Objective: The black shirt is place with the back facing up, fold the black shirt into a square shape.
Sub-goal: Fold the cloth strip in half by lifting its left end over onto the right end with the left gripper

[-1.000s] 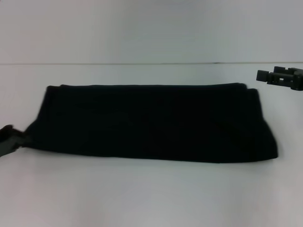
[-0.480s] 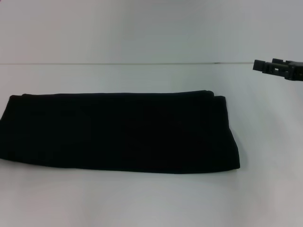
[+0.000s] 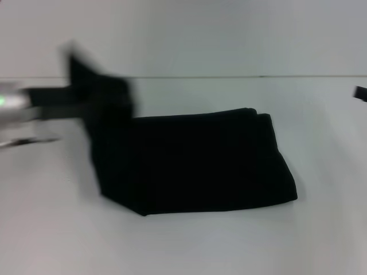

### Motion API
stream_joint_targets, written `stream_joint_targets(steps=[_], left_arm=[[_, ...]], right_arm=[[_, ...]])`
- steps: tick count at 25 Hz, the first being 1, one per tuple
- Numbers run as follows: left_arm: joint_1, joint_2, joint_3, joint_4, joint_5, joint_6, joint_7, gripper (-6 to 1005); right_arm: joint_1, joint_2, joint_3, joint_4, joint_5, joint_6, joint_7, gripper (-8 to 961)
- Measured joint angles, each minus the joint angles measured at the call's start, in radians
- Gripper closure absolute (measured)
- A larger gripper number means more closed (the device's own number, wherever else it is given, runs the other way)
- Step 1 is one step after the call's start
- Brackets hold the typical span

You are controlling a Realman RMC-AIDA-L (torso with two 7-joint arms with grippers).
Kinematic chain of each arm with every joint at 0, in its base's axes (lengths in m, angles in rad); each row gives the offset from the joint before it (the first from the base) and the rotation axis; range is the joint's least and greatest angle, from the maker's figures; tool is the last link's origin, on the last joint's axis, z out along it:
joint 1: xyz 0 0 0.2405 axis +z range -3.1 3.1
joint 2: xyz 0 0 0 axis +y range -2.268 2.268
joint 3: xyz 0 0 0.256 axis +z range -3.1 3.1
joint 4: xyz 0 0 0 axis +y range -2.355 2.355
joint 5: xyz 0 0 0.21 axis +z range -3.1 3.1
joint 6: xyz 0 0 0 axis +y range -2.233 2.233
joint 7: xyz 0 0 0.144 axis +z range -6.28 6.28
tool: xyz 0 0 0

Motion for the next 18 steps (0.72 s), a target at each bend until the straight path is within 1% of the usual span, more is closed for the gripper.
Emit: stream_joint_targets(steps=[2, 3, 4, 5, 6, 7, 8, 9, 11, 12, 13, 14, 15, 18], left_arm=[[-0.080, -0.042, 0.047, -0.043, -0.001, -0.052, 0.005, 946], [-0.133, -0.078, 0.078, -0.061, -0.002, -0.095, 0.010, 945], [-0.164, -0.106, 0.098, -0.071, -0.003, -0.124, 0.013, 945], [-0.189, -0.128, 0.110, -0.077, -0.003, -0.152, 0.017, 945], [-0.228, -0.170, 0.128, -0.090, -0.005, -0.209, 0.027, 945], [-0.245, -0.191, 0.133, -0.100, -0.007, -0.244, 0.036, 944], [-0.261, -0.205, 0.137, -0.125, -0.019, -0.285, 0.056, 944], [-0.283, -0.217, 0.140, -0.179, -0.049, -0.353, 0.101, 944], [-0.311, -0.220, 0.127, -0.352, -0.145, -0.509, 0.240, 944], [-0.313, -0.221, 0.117, -0.420, -0.181, -0.561, 0.298, 943], [-0.308, -0.222, 0.088, -0.504, -0.225, -0.615, 0.384, 943], [-0.298, -0.224, 0.060, -0.543, -0.241, -0.633, 0.439, 943], [-0.279, -0.224, 0.004, -0.604, -0.261, -0.650, 0.537, 943], [-0.232, -0.225, -0.091, -0.665, -0.258, -0.603, 0.665, 942]], right_arm=[[-0.023, -0.012, 0.012, 0.000, 0.000, 0.005, -0.006, 23], [-0.034, -0.018, 0.018, 0.000, 0.000, 0.004, -0.010, 23], [-0.043, -0.023, 0.024, -0.001, 0.000, 0.002, -0.012, 23], [-0.052, -0.030, 0.028, -0.002, 0.000, 0.000, -0.015, 23], [-0.057, -0.035, 0.031, -0.003, 0.000, -0.002, -0.017, 22], [-0.062, -0.041, 0.033, -0.003, 0.000, -0.003, -0.018, 22], [-0.065, -0.045, 0.033, -0.004, 0.000, -0.003, -0.018, 22], [-0.066, -0.049, 0.032, -0.004, 0.000, -0.004, -0.018, 22], [-0.068, -0.053, 0.031, -0.003, -0.001, -0.007, -0.019, 22], [-0.067, -0.055, 0.030, -0.003, -0.003, -0.007, -0.019, 22], [-0.066, -0.056, 0.028, -0.003, -0.007, -0.005, -0.020, 22], [-0.063, -0.058, 0.024, -0.003, -0.011, -0.004, -0.020, 22], [-0.060, -0.060, 0.022, -0.002, -0.015, -0.003, -0.021, 22], [-0.055, -0.065, 0.017, -0.002, -0.019, -0.009, -0.018, 22]])
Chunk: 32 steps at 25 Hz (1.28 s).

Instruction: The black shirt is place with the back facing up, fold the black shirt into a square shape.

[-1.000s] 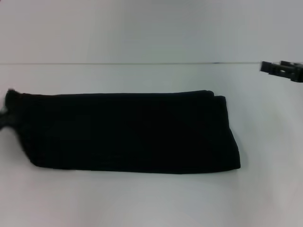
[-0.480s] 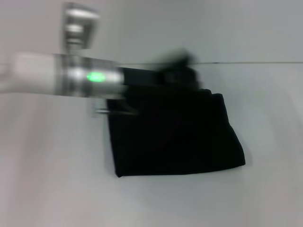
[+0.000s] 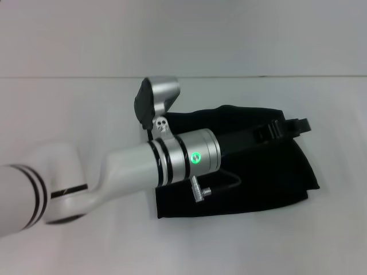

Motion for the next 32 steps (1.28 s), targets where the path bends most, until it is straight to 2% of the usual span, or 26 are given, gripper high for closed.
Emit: stream_joint_targets(steps=[6, 10, 13, 15, 17, 19, 21, 23, 28, 32], left_arm=[[0.033, 0.001, -0.010, -0.008, 0.007, 0.137, 0.027, 783], [0.059, 0.009, -0.009, 0.101, 0.015, 0.219, -0.019, 590], [0.097, 0.012, -0.005, 0.236, 0.029, 0.184, -0.105, 462], [0.119, 0.016, 0.018, 0.315, 0.031, 0.139, -0.154, 381], [0.135, 0.029, 0.068, 0.373, 0.031, 0.063, -0.207, 301], [0.142, 0.049, 0.138, 0.399, 0.032, -0.026, -0.272, 84], [0.143, 0.068, 0.215, 0.406, 0.032, -0.108, -0.333, 74], [0.144, 0.074, 0.265, 0.416, 0.031, -0.171, -0.363, 64], [0.139, 0.066, 0.307, 0.437, 0.031, -0.280, -0.366, 40], [0.128, 0.065, 0.384, 0.434, 0.031, -0.299, -0.392, 30]], right_arm=[[0.005, -0.004, -0.023, 0.001, -0.002, -0.015, 0.048, 22], [0.015, -0.033, -0.096, 0.001, -0.005, -0.067, 0.152, 23], [0.039, -0.061, -0.152, 0.008, -0.041, -0.148, 0.249, 23], [0.056, -0.069, -0.165, 0.010, -0.068, -0.195, 0.285, 23], [0.071, -0.065, -0.168, 0.006, -0.088, -0.223, 0.304, 23], [0.078, -0.056, -0.168, 0.003, -0.096, -0.228, 0.312, 23], [0.082, -0.048, -0.165, 0.004, -0.097, -0.225, 0.315, 23], [0.086, -0.041, -0.163, 0.006, -0.097, -0.214, 0.316, 23], [0.092, -0.028, -0.170, 0.009, -0.098, -0.177, 0.316, 23], [0.092, -0.027, -0.172, 0.009, -0.099, -0.164, 0.315, 23]])
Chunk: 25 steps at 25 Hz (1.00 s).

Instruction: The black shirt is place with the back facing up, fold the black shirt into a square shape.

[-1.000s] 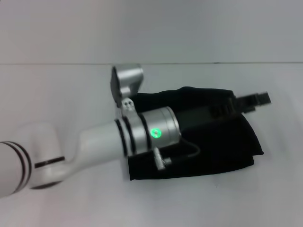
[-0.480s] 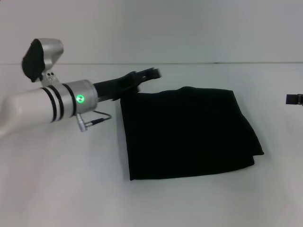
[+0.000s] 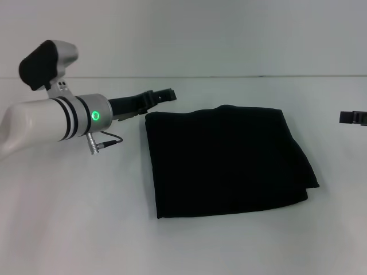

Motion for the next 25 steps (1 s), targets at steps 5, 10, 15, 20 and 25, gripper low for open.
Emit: stream_joint_targets(steps=[5, 10, 15, 20, 25], left_arm=[[0.011, -0.010, 0.096, 0.046, 0.001, 0.000, 0.008, 32], [0.013, -0.008, 0.129, 0.052, 0.000, -0.032, 0.008, 40], [0.015, -0.010, 0.143, 0.042, 0.033, -0.092, 0.003, 60], [0.010, -0.012, 0.144, 0.017, 0.042, -0.099, -0.001, 80], [0.007, -0.025, 0.161, 0.008, 0.046, -0.105, 0.004, 100]], right_arm=[[-0.003, -0.001, 0.001, -0.001, 0.000, 0.005, -0.004, 23], [-0.005, -0.002, -0.001, 0.000, -0.003, 0.016, -0.005, 23], [-0.005, -0.002, -0.003, 0.001, -0.006, 0.032, -0.003, 23], [-0.001, 0.001, -0.004, 0.002, -0.006, 0.034, -0.002, 22], [0.001, 0.006, -0.004, 0.002, -0.006, 0.041, -0.005, 22]])
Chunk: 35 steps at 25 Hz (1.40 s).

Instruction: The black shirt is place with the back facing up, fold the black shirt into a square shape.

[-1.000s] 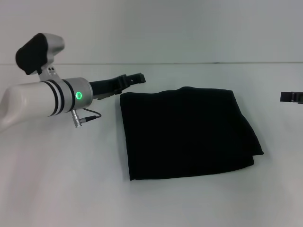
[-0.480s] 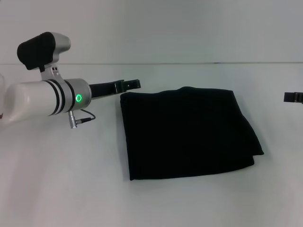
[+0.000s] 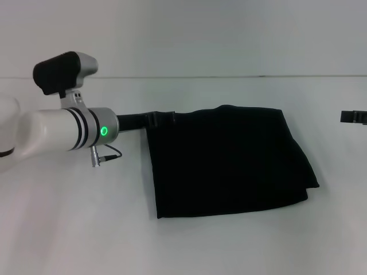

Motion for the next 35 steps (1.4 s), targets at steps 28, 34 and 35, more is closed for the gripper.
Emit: stream_joint_targets(steps=[28, 34, 35], left_arm=[[-0.008, -0.009, 0.019, -0.002, 0.002, -0.007, -0.006, 476], [-0.011, -0.007, 0.019, -0.004, 0.002, -0.016, -0.006, 653], [-0.012, -0.007, 0.019, -0.004, 0.002, -0.016, -0.006, 702]], right_arm=[[-0.001, 0.004, 0.000, 0.000, 0.000, 0.004, -0.004, 22], [-0.003, 0.004, 0.000, 0.000, 0.000, 0.005, -0.006, 22], [-0.003, 0.004, 0.000, 0.000, 0.000, 0.005, -0.006, 22]])
